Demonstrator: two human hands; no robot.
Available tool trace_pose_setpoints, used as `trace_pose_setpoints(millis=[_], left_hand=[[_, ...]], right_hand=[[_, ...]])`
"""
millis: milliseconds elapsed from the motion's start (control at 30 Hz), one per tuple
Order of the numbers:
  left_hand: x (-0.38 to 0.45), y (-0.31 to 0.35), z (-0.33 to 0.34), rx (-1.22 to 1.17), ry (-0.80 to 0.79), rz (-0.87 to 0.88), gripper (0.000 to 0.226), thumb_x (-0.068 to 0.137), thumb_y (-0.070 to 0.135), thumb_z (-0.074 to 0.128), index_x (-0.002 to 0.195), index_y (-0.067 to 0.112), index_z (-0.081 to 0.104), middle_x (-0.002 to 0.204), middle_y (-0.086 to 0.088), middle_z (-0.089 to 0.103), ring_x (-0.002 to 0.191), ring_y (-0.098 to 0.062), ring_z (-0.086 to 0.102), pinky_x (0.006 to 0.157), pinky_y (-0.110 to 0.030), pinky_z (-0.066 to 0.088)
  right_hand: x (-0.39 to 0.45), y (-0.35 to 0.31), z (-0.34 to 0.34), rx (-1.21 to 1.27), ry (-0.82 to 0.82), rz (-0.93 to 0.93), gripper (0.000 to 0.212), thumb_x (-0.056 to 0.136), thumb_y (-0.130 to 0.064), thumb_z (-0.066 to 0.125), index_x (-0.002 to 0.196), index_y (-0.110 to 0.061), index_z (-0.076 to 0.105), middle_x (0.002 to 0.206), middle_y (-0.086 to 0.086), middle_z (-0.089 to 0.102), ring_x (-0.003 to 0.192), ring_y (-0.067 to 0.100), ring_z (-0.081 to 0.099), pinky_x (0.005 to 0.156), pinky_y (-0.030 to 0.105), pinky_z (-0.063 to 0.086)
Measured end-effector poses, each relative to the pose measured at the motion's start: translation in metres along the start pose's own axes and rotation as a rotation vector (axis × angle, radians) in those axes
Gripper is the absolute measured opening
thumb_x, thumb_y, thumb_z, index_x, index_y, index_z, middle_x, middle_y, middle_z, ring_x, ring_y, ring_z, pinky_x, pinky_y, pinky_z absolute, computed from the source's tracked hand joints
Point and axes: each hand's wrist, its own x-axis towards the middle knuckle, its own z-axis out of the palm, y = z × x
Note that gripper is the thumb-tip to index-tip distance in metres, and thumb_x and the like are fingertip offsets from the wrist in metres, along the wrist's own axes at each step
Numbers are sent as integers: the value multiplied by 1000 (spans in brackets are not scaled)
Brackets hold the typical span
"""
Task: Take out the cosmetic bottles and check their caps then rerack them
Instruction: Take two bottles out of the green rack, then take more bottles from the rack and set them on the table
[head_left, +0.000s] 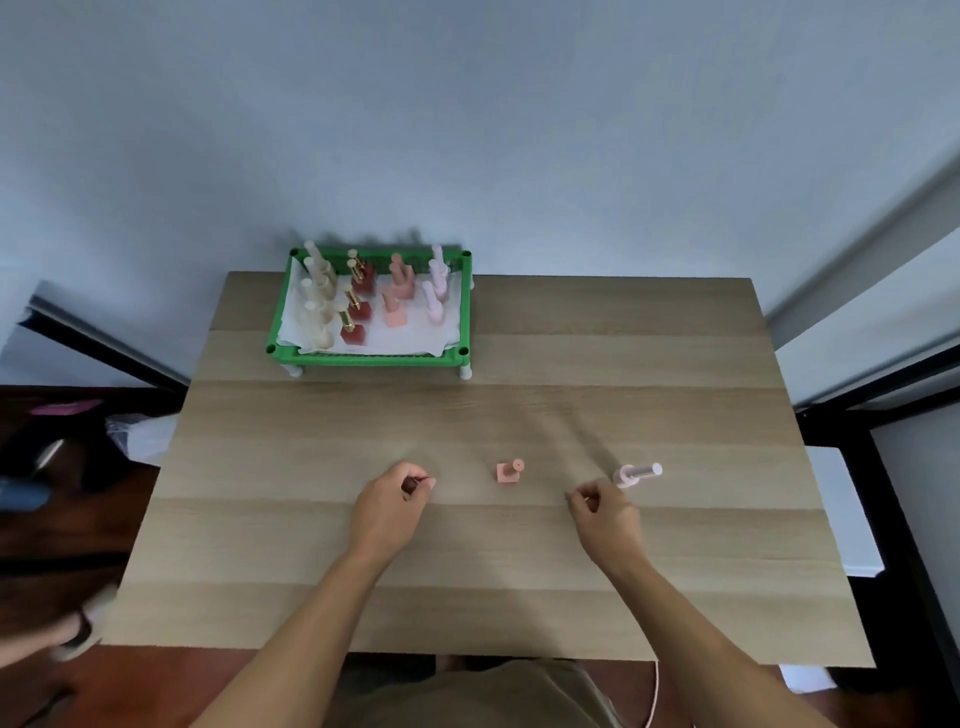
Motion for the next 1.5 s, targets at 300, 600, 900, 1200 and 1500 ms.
trace_pose_setpoints(millis=[300, 600, 900, 1200, 1500], left_hand=[[31, -27, -97, -52, 231, -87, 58, 95, 59, 48, 59, 16, 34, 49, 2, 43, 55, -24, 45, 53, -37, 33], [103, -66, -170, -156, 256, 17, 44, 87, 58, 63, 125, 35, 57, 110, 17, 55, 92, 3, 57, 79, -23, 47], [186, -76, -196, 30, 182, 254, 48, 84, 51, 70, 125, 28, 61, 106, 9, 44, 100, -9, 47, 77, -24, 38], [230, -67, -190, 196, 70, 350, 50, 76, 51, 78, 117, 25, 67, 97, 6, 48, 89, -15, 49, 75, -31, 45], [233, -65, -185, 304, 114, 378, 45, 78, 55, 75, 113, 27, 70, 94, 3, 49, 87, -18, 45, 80, -35, 39]], right_hand=[[9, -133, 27, 68, 37, -294, 15, 94, -32, 65, 81, -23, 63, 60, -3, 57, 47, 6, 50, 46, 22, 43], [24, -226, 107, 17, -133, -397, 8, 94, -27, 66, 89, -22, 63, 64, -8, 55, 54, 4, 47, 56, 25, 42], [53, -291, 166, -131, -151, -402, 39, 93, -33, 66, 129, -26, 55, 114, -6, 59, 81, 7, 63, 67, 28, 53], [71, -320, 201, -377, -111, -391, 45, 94, -30, 64, 135, -16, 52, 124, 6, 60, 104, 24, 61, 89, 40, 51], [71, -327, 208, -518, -74, -363, 22, 96, -23, 58, 115, -13, 54, 113, 10, 66, 100, 35, 62, 84, 48, 53]])
